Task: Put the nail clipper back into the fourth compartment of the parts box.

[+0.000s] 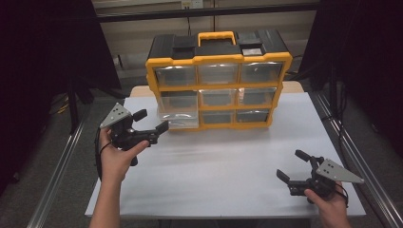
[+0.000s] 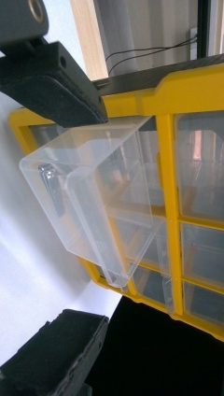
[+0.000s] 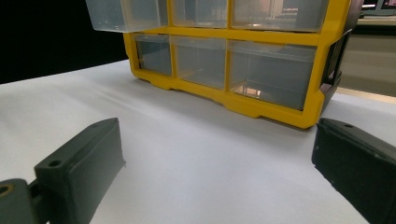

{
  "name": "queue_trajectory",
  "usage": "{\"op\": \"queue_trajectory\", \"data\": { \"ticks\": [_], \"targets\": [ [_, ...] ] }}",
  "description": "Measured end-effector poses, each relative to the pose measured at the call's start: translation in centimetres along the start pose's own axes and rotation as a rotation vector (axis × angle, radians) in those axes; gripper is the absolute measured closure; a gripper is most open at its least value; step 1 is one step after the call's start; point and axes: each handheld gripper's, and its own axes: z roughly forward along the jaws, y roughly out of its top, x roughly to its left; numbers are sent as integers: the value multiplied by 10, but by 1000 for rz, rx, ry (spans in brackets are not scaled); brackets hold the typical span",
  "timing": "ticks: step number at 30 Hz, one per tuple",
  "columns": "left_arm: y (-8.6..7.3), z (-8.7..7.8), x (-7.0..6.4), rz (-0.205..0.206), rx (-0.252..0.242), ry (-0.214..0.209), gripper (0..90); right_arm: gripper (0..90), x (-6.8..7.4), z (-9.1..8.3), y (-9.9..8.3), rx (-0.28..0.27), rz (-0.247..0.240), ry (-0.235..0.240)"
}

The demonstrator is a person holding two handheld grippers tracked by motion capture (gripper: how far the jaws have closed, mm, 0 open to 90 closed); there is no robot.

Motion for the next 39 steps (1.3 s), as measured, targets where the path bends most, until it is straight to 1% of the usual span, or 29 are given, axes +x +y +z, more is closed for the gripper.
{"op": "queue_trajectory", "data": {
  "ticks": [2,3,6,7,8,10,11,12,13,14,15,16,17,18,20,22,23,25,26,27,29,30,36,37,38,39],
  "targets": [
    [-4,-2,1,8,-1,-8,45,15,0,0,0,0,0,0],
    [-5,-3,2,11,4,-1,45,15,0,0,0,0,0,0],
    [-11,-4,4,6,-1,1,46,15,0,0,0,1,1,0],
    [-12,-5,4,7,1,10,46,15,0,0,0,-2,-2,0],
    [-14,-5,5,-3,-6,4,46,15,0,0,0,-1,-3,1],
    [-18,-7,7,3,-5,1,46,15,0,0,0,2,-1,2],
    [-20,-7,7,-4,-5,8,46,15,0,0,0,1,-4,3],
    [-21,-7,8,-10,-9,3,46,15,0,0,0,3,-1,3],
    [-23,-7,7,-9,-6,10,45,15,0,0,0,0,-2,2],
    [-24,-8,8,-1,-6,5,45,15,0,0,0,-2,0,-3],
    [-25,-8,8,-15,-15,6,45,15,0,0,0,1,1,-2],
    [-26,-8,8,-14,-18,11,44,15,0,0,0,0,0,-2],
    [-27,-9,8,-10,-20,6,44,15,0,0,0,-1,0,0],
    [-29,-9,8,-11,-21,13,43,15,0,0,0,-2,-3,1],
    [-31,-10,9,-5,-15,11,42,15,0,0,0,1,-4,4],
    [-33,-11,9,-11,-26,13,41,15,0,0,0,-2,-1,3],
    [-34,-12,9,-7,-20,21,41,15,0,0,0,-2,-2,3],
    [-38,-13,10,-11,-29,13,41,15,0,0,0,-2,0,4],
    [-40,-14,10,-13,-24,23,41,15,0,0,0,-5,-1,7],
    [-42,-14,11,-15,-28,18,40,15,1,0,0,-4,2,5],
    [-47,-15,11,-20,-25,32,41,15,1,0,0,-5,1,5],
    [-49,-15,12,-20,-29,24,41,15,1,0,0,-4,2,5],
    [-66,-17,14,-29,-26,35,39,15,1,0,1,-4,-1,6],
    [-68,-17,15,-33,-27,27,38,15,0,-1,1,-1,-10,11],
    [-70,-17,16,-41,-31,20,38,15,1,0,1,-4,-1,5],
    [-73,-18,17,-37,-24,25,38,15,0,-1,1,0,-11,9]
  ]
}}
